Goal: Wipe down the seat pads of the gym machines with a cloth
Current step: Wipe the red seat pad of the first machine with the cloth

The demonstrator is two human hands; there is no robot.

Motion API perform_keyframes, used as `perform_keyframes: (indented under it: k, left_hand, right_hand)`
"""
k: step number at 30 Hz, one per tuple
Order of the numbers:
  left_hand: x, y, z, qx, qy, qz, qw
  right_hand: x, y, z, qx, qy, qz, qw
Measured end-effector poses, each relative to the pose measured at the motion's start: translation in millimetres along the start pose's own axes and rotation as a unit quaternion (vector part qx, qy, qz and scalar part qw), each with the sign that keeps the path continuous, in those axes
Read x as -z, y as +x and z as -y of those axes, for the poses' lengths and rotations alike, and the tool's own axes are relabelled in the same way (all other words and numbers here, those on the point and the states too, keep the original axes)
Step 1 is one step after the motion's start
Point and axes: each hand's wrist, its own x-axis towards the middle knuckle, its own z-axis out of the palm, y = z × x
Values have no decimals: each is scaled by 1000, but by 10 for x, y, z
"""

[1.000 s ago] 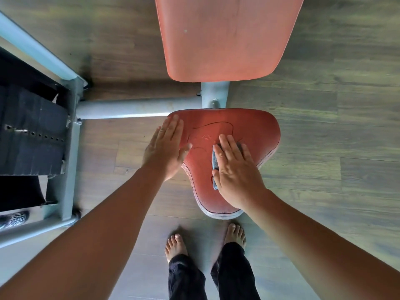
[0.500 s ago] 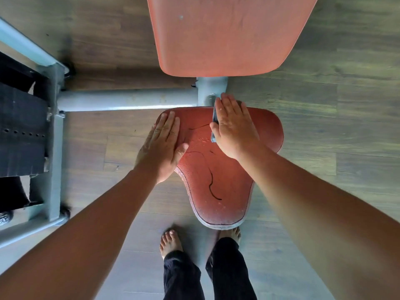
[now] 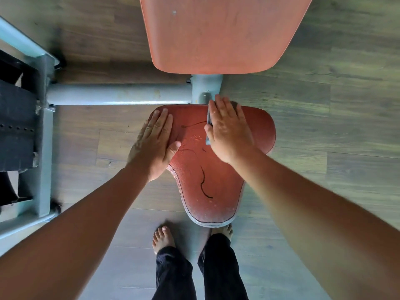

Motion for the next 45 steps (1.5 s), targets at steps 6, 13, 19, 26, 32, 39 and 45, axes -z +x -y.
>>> perform_keyframes:
  k: [6, 13, 19, 26, 32, 39, 45]
  left_hand:
    - [-17, -1, 16, 0, 0, -7, 1000]
    - [-58, 10, 23, -2, 0, -22, 1000]
    - [-37, 9, 13, -3, 0, -18, 1000]
    - [-71, 21, 19, -3, -2, -30, 1000]
    - [-62, 15, 24, -9, -5, -34, 999]
    - [-70, 13, 18, -5, -2, -38, 999]
    - [-50, 9, 12, -6, -2, -29, 1000]
  right_hand:
    - [-158, -934, -220, 152, 8, 0, 988]
    - [-8, 34, -269, -96, 2, -11, 995]
    - [-245, -1127, -35, 63, 41, -26, 997]
    - [-42, 10, -622, -169, 36, -33, 984]
    - [-325, -1359, 74, 39, 52, -47, 997]
    - [-25, -66, -772, -90, 14, -7, 996]
    - [-176, -756, 88, 20, 32, -50, 998]
